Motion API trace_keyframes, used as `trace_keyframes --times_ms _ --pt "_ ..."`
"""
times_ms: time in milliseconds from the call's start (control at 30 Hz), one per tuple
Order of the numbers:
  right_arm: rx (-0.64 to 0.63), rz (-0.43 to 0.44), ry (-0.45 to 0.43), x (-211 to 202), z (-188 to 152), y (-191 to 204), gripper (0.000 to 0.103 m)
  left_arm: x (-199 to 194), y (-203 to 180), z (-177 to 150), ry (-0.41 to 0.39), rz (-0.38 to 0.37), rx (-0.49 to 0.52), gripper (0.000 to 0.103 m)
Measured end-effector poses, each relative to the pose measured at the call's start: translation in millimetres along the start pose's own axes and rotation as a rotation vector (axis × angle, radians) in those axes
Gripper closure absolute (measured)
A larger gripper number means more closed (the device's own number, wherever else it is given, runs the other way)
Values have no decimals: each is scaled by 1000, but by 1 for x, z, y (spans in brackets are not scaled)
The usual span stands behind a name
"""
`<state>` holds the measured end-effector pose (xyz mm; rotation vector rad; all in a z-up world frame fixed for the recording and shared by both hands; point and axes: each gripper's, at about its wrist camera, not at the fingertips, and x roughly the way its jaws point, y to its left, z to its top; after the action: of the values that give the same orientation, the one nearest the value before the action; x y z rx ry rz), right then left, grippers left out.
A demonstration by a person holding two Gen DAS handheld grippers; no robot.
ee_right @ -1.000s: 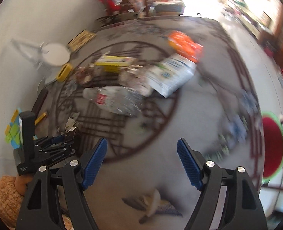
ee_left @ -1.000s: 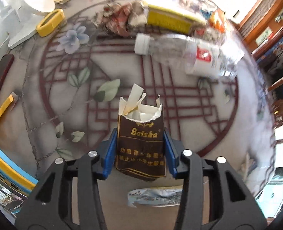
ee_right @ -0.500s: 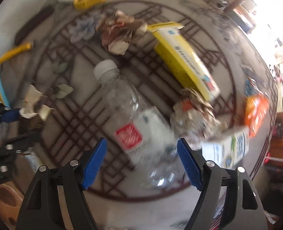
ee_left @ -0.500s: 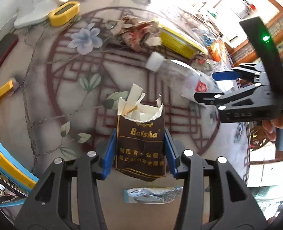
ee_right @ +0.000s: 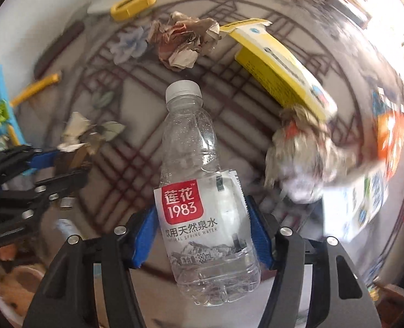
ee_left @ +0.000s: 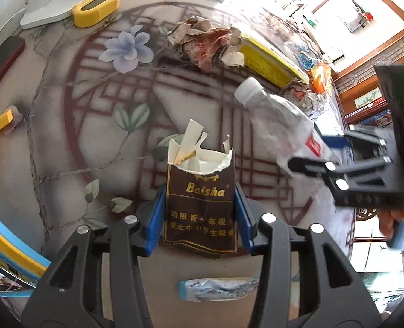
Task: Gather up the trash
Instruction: 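Grasp the brown Baisha cigarette pack with left tool while right tool grasps the water bottle, then lift the cigarette pack and water bottle and carry them to the bucket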
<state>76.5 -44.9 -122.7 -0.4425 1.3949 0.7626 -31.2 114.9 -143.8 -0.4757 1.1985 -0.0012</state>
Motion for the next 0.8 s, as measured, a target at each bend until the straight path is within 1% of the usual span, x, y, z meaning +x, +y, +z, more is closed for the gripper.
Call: trace_keyframes --times_ms 100,200,267,400,500,533,567,800 --pt "101 25 -39 -12 -19 -6 44 0 -7 0 2 -1 14 58" --pt "252 100 -76 -19 -40 -19 44 0 -15 -1 5 -3 32 58" --pt "321 131 -93 -26 -58 -29 44 -1 -22 -2 6 -3 50 58" --pt "429 158 -133 -38 -90 -40 44 -4 -36 -5 5 -10 79 58" --pt "493 176 -173 -52 -106 -44 44 -6 -51 -8 2 -21 109 58" --pt "506 178 -183 -57 -103 -40 44 -6 -57 -10 3 -24 120 58" --pt "523 180 -200 -62 -110 -43 44 -5 -61 -10 4 -26 129 58" --pt "582 175 -260 -84 -138 -49 44 -10 -98 -18 -8 -53 204 58"
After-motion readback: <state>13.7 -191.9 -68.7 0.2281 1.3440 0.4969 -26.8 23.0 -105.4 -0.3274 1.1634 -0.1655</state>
